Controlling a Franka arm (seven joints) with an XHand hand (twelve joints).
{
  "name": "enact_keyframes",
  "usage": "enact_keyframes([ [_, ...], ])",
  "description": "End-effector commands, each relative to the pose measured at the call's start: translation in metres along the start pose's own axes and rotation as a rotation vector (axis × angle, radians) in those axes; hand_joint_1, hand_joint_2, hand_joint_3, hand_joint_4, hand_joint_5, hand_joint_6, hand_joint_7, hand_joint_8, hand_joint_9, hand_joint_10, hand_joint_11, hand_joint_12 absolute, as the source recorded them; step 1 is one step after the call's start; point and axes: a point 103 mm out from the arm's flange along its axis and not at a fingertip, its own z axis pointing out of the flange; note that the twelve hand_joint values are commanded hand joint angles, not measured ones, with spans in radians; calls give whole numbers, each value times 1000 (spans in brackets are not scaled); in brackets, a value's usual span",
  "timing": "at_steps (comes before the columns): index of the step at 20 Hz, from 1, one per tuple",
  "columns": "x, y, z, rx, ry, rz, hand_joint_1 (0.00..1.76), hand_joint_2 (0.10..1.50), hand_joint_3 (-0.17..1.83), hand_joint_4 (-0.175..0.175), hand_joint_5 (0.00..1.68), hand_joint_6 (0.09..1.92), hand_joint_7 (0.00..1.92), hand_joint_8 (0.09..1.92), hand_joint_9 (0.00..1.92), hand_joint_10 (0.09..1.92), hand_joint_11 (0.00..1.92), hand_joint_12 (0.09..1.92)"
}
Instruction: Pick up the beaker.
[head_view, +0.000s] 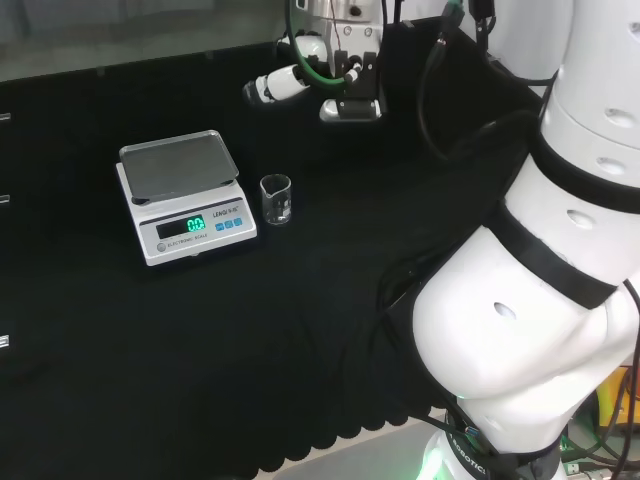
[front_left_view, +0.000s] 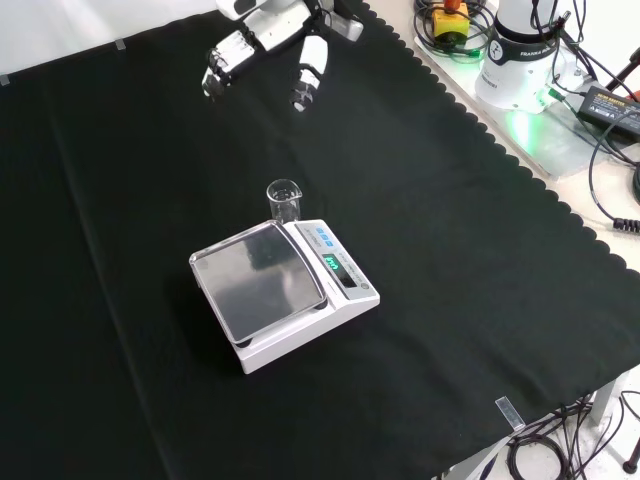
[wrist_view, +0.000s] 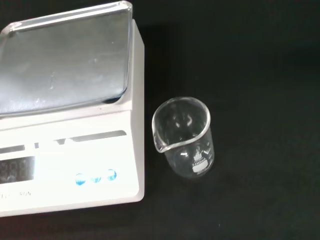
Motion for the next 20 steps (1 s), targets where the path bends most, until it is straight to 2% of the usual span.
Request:
enact_keyframes([
  [1, 2, 14, 44, 90, 25, -6, 303, 906, 157, -72, 43, 87, 0, 495, 0, 500, 0, 1478],
  [20, 1, 43, 101, 185, 41, 4, 325, 905, 151, -77, 64, 87, 0, 506, 0, 499, 0, 1472],
])
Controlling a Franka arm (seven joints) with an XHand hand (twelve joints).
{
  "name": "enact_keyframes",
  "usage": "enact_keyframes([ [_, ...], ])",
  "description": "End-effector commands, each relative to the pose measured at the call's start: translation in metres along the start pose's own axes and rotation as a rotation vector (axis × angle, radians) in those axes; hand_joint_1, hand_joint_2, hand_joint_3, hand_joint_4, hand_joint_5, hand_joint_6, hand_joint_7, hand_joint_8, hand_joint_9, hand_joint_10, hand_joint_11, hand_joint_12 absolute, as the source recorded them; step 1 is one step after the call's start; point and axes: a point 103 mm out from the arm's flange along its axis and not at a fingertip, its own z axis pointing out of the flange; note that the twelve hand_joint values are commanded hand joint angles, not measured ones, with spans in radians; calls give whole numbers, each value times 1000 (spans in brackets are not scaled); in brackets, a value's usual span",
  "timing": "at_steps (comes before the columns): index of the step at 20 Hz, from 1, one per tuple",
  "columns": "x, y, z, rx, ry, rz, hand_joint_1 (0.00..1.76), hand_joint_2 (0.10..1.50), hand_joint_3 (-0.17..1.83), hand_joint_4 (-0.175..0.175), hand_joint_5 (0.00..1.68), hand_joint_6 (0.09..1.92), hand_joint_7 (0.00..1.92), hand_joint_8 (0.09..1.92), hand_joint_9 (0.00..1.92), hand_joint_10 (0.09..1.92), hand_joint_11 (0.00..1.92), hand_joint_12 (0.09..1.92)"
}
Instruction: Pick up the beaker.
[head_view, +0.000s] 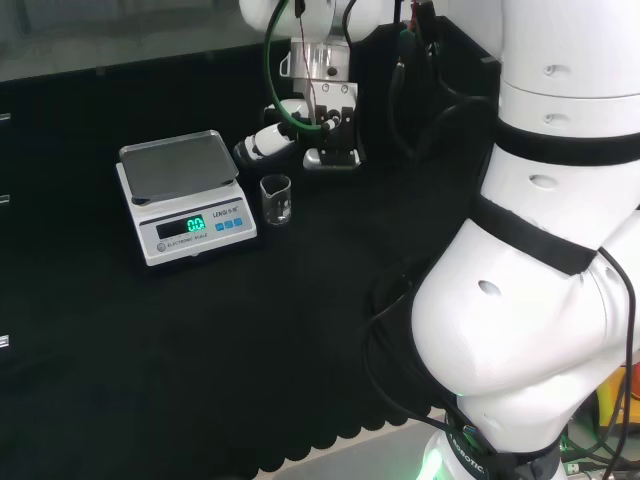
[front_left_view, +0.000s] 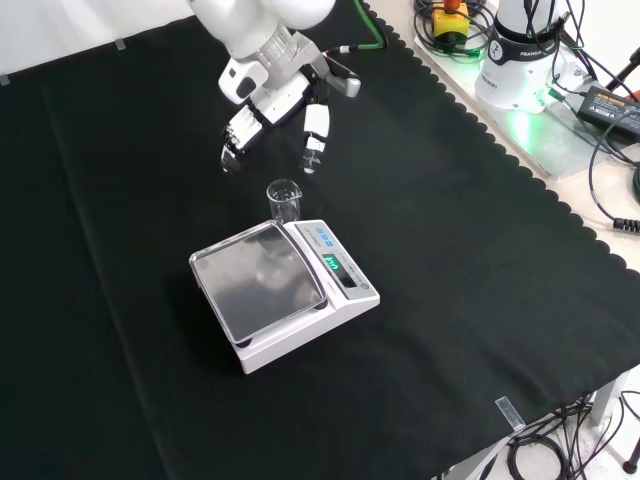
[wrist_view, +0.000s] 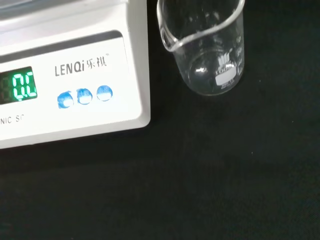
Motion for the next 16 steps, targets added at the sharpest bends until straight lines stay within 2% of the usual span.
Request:
enact_keyframes([
  [1, -3, 10, 13, 22, 5, 5, 325, 906, 150, -77, 65, 87, 0, 507, 0, 499, 0, 1472],
  [16, -12, 14, 47, 80, -8, 28, 340, 904, 145, -80, 72, 87, 0, 522, 0, 498, 0, 1467],
])
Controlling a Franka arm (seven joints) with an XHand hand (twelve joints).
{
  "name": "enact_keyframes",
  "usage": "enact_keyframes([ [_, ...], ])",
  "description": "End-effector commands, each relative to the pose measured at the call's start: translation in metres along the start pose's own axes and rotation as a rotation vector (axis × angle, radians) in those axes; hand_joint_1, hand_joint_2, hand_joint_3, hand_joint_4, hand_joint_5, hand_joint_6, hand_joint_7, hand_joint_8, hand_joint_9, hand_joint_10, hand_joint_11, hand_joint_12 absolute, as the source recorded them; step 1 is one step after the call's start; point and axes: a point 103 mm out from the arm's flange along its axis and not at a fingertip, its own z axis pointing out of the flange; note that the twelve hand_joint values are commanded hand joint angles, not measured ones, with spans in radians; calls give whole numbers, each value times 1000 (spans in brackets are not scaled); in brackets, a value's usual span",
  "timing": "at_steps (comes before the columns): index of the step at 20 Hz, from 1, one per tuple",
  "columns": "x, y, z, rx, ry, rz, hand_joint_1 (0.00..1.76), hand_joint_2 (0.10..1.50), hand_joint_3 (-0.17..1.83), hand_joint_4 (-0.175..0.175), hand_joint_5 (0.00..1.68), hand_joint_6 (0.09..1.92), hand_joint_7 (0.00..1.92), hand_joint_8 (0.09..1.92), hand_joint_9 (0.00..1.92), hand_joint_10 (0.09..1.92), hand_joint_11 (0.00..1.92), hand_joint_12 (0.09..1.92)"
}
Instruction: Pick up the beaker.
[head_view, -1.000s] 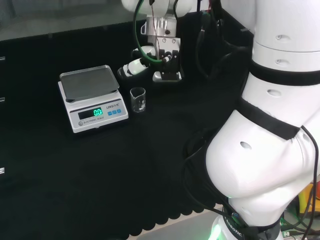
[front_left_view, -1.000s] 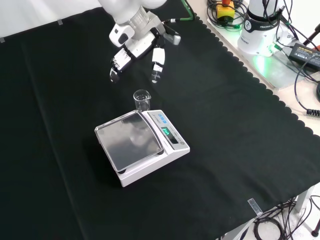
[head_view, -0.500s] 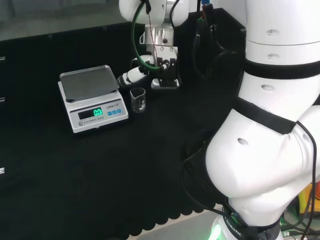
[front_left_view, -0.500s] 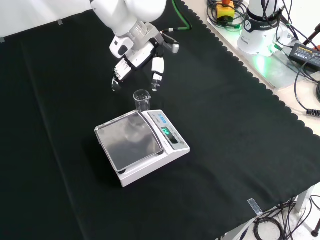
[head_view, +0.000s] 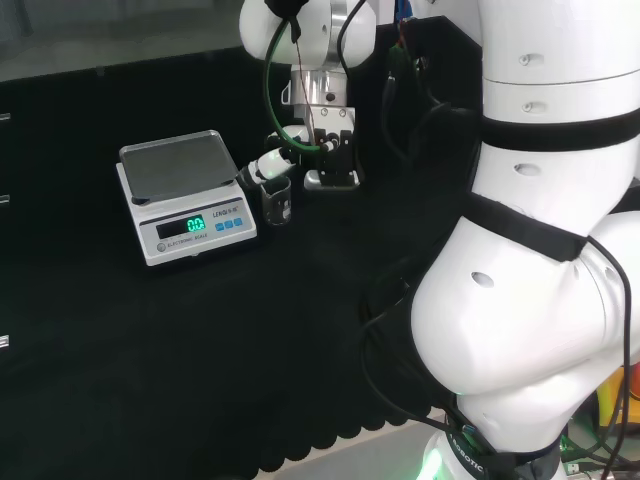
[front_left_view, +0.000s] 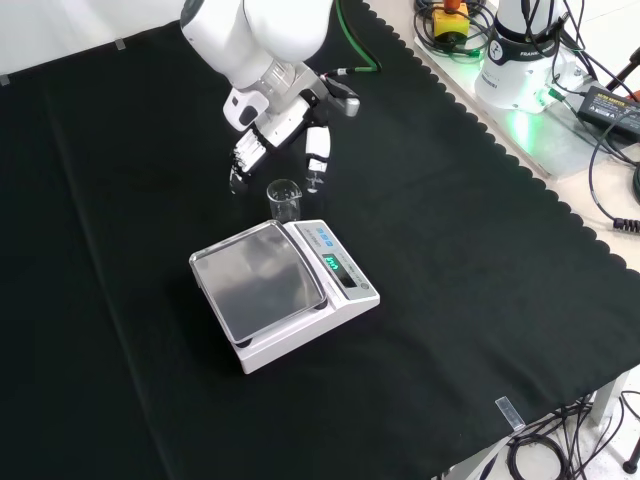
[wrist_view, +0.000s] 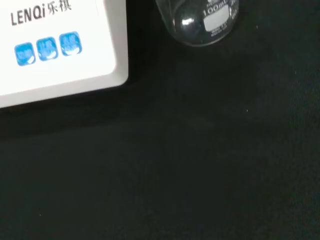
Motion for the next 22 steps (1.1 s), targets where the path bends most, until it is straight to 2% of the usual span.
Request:
enact_keyframes([
  [1, 0, -1, 11, 11, -12, 5, 345, 903, 143, -81, 77, 87, 0, 534, 0, 504, 0, 1466],
  [7, 3, -3, 18, -24, -43, 18, 393, 896, 127, -90, 128, 87, 1, 731, 0, 691, 13, 1500],
  [12, 7, -3, 24, -64, -79, 41, 467, 885, 121, -104, 203, 87, 82, 851, 56, 913, 200, 1452],
  [17, 10, 1, 31, -98, -104, 73, 540, 872, 135, -114, 280, 87, 215, 881, 234, 902, 406, 1365],
  [22, 14, 4, 37, -131, -133, 98, 635, 846, 184, -117, 398, 87, 376, 887, 481, 807, 599, 1268],
])
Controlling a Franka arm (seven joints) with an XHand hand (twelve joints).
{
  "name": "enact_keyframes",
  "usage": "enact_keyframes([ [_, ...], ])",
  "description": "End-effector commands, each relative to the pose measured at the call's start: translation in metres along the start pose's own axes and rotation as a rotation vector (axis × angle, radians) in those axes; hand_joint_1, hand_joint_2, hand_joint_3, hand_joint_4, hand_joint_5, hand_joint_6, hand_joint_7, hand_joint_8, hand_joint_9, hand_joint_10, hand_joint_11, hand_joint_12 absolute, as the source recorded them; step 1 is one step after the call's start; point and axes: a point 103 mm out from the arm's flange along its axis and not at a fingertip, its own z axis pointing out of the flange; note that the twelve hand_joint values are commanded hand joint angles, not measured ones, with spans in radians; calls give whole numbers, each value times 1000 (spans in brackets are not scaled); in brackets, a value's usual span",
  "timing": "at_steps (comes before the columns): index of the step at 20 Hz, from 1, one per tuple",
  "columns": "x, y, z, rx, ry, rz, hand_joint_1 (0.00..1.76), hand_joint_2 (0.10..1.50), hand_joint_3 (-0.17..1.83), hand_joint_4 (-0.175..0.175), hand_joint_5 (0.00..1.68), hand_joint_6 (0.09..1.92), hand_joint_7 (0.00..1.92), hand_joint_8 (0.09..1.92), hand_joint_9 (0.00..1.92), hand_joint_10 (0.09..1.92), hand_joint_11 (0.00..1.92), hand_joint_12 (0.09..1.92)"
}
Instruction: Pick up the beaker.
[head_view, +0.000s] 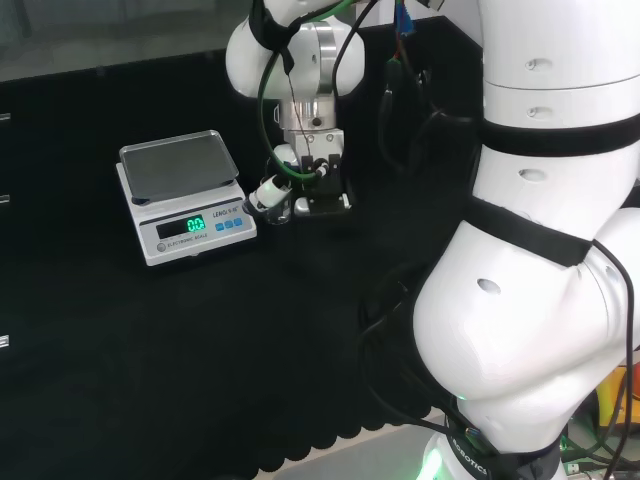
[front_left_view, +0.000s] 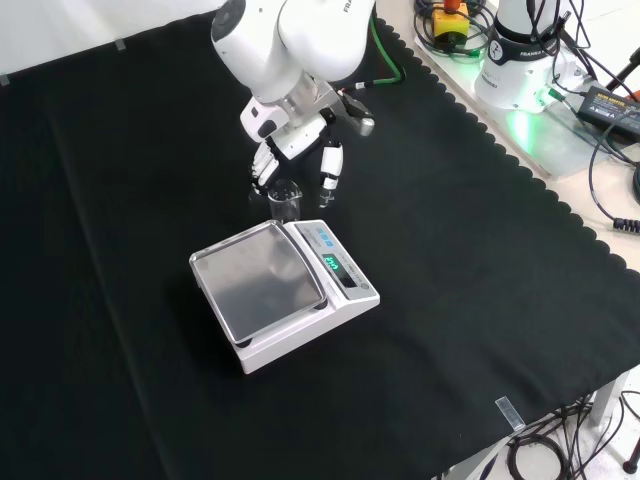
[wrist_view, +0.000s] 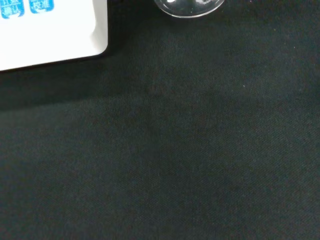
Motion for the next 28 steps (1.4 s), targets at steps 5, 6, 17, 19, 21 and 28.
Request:
enact_keyframes([
  [5, 9, 2, 8, -84, -42, 40, 760, 785, 315, -134, 482, 197, 527, 901, 803, 653, 895, 1090],
  [6, 9, 2, 8, -93, -44, 41, 793, 766, 361, -142, 472, 275, 556, 908, 880, 609, 986, 1027],
  [17, 9, 7, -2, -161, -73, 43, 1090, 766, 498, -175, 711, 826, 880, 886, 1435, 322, 1659, 550],
  [19, 9, 7, -5, -167, -82, 39, 1112, 773, 510, -175, 775, 818, 948, 861, 1468, 311, 1682, 506],
  [21, 5, 3, -15, -204, -109, 38, 1136, 845, 428, -175, 882, 871, 1022, 843, 1491, 318, 1670, 477],
  [28, 5, -12, -56, -182, -209, 36, 1159, 1064, 75, -175, 998, 971, 1105, 825, 1510, 352, 1648, 450],
])
